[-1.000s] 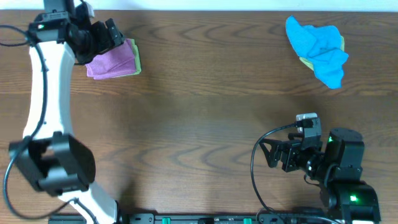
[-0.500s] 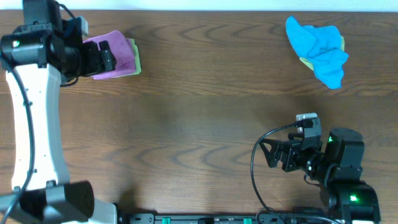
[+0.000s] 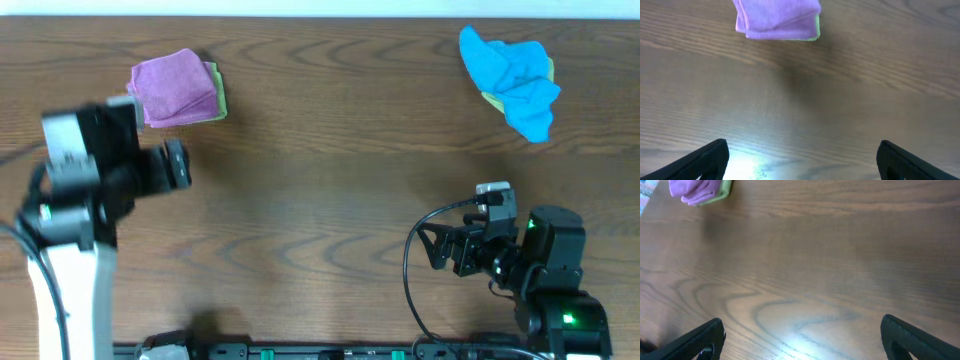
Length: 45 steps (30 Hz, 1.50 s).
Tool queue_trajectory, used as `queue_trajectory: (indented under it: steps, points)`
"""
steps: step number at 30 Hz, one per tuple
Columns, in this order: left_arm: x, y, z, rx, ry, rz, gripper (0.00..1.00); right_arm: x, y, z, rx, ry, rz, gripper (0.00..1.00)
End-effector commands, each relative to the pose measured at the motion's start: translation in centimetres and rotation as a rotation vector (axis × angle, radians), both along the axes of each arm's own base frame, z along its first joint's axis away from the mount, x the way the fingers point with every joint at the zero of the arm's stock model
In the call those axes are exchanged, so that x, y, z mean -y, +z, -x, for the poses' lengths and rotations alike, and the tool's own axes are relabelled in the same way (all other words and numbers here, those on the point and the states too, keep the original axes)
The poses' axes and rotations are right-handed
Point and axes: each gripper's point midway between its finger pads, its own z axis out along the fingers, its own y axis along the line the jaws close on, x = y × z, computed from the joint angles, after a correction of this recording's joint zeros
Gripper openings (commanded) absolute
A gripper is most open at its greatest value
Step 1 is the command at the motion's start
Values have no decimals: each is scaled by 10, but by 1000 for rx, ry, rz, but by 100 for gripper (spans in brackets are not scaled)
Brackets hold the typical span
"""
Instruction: Fold the cloth
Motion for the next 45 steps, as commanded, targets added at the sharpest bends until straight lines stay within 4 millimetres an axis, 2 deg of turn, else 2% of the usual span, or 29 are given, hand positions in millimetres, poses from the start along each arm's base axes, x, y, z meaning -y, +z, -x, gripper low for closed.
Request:
queue_trajectory:
  steps: [1, 6, 18, 27, 35, 45]
  points:
    - [-1, -19, 25, 25, -5, -39, 95, 2, -2, 1, -8, -13, -9, 99]
    - [4, -44, 55, 105, -23, -67, 95, 2, -2, 1, -8, -13, -8, 99]
    - [7, -97, 94, 216, -28, -118, 96, 2, -2, 1, -8, -13, -8, 99]
    - [4, -124, 103, 253, -18, -161, 96, 1, -2, 1, -8, -13, -9, 99]
    - [-3, -135, 112, 254, 15, -194, 95, 2, -2, 1, -8, -13, -8, 99]
    - [9, -149, 115, 250, -55, -186, 95, 2, -2, 1, -8, -13, -9, 99]
